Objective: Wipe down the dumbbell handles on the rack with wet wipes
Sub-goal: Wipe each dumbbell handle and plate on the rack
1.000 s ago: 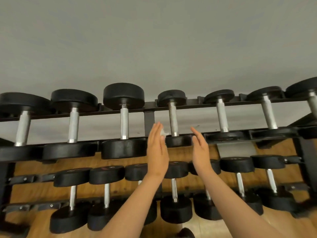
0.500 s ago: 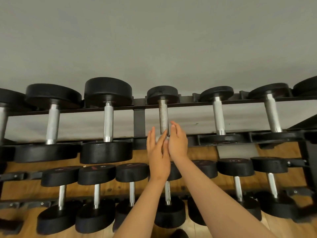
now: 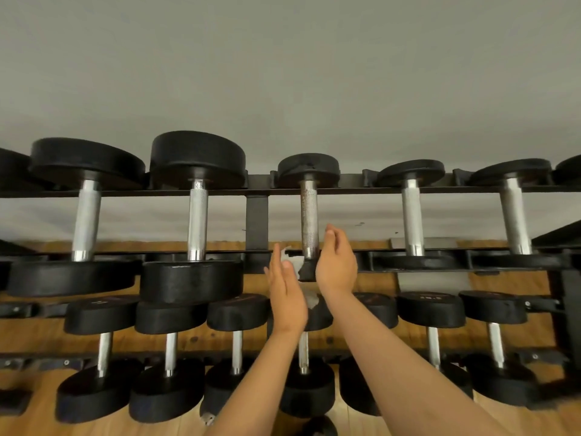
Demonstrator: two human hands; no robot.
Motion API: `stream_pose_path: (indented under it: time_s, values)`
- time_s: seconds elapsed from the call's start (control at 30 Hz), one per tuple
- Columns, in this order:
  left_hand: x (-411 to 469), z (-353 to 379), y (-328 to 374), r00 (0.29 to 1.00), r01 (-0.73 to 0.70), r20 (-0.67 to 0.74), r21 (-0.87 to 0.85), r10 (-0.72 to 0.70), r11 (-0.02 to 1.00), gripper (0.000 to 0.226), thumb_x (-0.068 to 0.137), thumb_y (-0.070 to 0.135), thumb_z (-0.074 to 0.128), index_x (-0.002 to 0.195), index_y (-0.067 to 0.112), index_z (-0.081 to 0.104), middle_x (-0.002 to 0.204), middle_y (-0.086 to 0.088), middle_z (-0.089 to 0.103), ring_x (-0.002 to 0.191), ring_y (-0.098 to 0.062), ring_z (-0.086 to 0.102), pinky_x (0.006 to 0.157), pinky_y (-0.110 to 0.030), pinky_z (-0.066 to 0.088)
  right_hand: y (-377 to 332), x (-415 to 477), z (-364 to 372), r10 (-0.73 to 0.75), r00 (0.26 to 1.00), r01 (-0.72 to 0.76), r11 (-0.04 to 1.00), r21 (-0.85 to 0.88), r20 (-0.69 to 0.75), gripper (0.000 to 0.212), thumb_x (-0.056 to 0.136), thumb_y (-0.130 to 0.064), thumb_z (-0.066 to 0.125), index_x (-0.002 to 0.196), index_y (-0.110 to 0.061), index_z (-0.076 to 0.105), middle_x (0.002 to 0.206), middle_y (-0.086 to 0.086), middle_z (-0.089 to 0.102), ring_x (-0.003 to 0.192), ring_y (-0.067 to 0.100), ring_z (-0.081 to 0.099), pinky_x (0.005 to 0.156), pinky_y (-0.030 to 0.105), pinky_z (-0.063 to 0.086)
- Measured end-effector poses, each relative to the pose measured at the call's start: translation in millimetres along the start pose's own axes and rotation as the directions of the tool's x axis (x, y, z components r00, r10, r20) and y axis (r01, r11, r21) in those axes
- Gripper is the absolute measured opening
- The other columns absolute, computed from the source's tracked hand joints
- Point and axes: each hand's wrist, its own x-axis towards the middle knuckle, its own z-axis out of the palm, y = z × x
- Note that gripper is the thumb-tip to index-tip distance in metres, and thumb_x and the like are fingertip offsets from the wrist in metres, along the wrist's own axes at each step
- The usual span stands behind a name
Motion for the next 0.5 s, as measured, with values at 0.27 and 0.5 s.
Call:
stream_pose_path:
  time_s: [0.27, 0.5]
  values:
    - [17, -11, -2, 0.979, -0.041, -0.195, 0.085, 0.057, 0.996, 0.017, 0.103, 0.03, 0.04, 0.114, 0.034, 0.052, 0.132, 0.001, 0.046, 0.125, -0.015, 0.037, 0.109, -0.038, 0.027, 1, 1, -1, 0.009, 1.0, -0.008, 0.999, 0.051, -0.005, 0.034, 0.105, -0.031, 0.034, 0.129, -0.024, 0.057, 0.111, -0.015, 0.056, 0.106, 0.005, 0.049, 0.088, 0.024, 0.034]
    - [13, -11, -5, 0.959, -0.052, -0.282, -0.108, 0.02, 0.993, 0.026, 0.102, 0.013, 0.047, 0.12, 0.01, 0.065, 0.113, 0.005, 0.062, 0.1, 0.018, 0.053, 0.089, -0.003, 0.042, 4, 1, 1, -0.01, 1.0, 0.011, 0.999, 0.034, -0.026, 0.033, 0.106, -0.029, 0.034, 0.127, -0.021, 0.058, 0.097, -0.018, 0.055, 0.09, 0.0, 0.048, 0.084, 0.021, 0.034]
